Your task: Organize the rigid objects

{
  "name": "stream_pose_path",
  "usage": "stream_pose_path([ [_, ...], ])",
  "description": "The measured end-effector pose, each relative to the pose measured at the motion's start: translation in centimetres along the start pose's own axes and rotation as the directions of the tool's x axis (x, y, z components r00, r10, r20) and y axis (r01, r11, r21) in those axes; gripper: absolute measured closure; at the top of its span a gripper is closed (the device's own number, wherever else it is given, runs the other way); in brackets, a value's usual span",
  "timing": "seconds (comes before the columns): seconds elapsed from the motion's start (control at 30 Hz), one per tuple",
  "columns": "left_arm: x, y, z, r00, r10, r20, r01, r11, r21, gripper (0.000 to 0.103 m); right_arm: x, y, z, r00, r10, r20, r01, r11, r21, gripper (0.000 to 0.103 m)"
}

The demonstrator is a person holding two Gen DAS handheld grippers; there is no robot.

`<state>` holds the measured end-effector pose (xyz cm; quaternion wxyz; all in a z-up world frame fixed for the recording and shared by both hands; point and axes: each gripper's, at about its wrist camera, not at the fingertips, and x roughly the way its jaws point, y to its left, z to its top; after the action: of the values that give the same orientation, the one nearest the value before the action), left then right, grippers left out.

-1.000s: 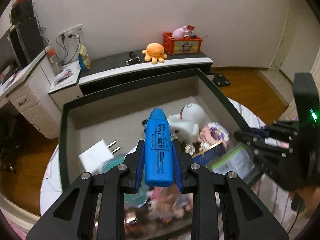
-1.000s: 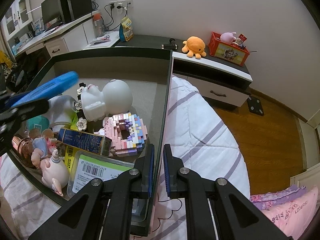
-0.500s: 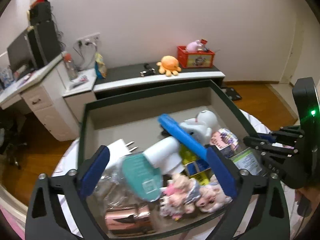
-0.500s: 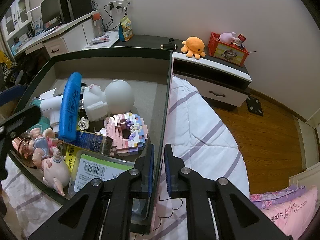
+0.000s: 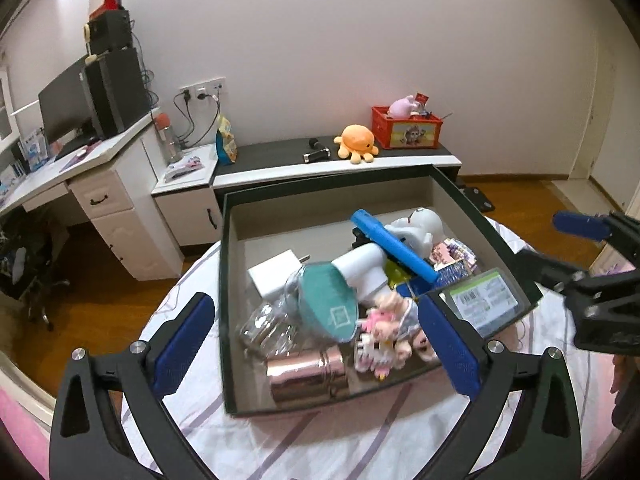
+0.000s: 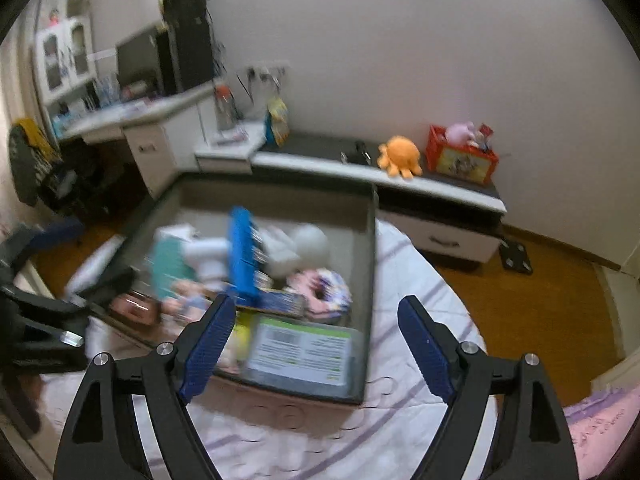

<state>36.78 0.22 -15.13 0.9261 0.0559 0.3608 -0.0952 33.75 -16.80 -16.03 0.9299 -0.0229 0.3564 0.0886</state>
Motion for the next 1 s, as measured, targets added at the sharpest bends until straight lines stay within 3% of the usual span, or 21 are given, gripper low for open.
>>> stream_pose_path([
  [0.03, -0.4, 0.2, -0.2, 1.0, 0.002, 0.006, -0.002, 1.0, -0.005, 0.0, -0.4, 0.4, 0.2, 1.0, -0.001, 0.015, 0.001, 1.0, -0.007, 0.015],
  [0.1, -1.0, 0.6, -0.5, 1.0, -0.004, 0.02, 0.004, 1.0, -0.02, 0.0, -1.5, 1.3, 0.3, 0.999, -0.033, 0.043, 0.035, 0.999, -0.033, 0.0],
  [0.77, -8.6, 1.4, -2.8, 0.989, -0.006, 0.145, 0.018, 0.997, -0.077, 0.0, -6.3, 4.8, -1.1, 0.991, -0.024, 0.135, 0.029, 0.999, -0.039, 0.0],
  [1.0, -13.4, 0.1, -3.6, 0.964, 0.09, 0.251, -0.085, 0.996, -0.028, 0.0, -10.1, 5.9, -2.4, 0.974, -0.015, 0.224, 0.02, 1.0, -0.017, 0.0],
])
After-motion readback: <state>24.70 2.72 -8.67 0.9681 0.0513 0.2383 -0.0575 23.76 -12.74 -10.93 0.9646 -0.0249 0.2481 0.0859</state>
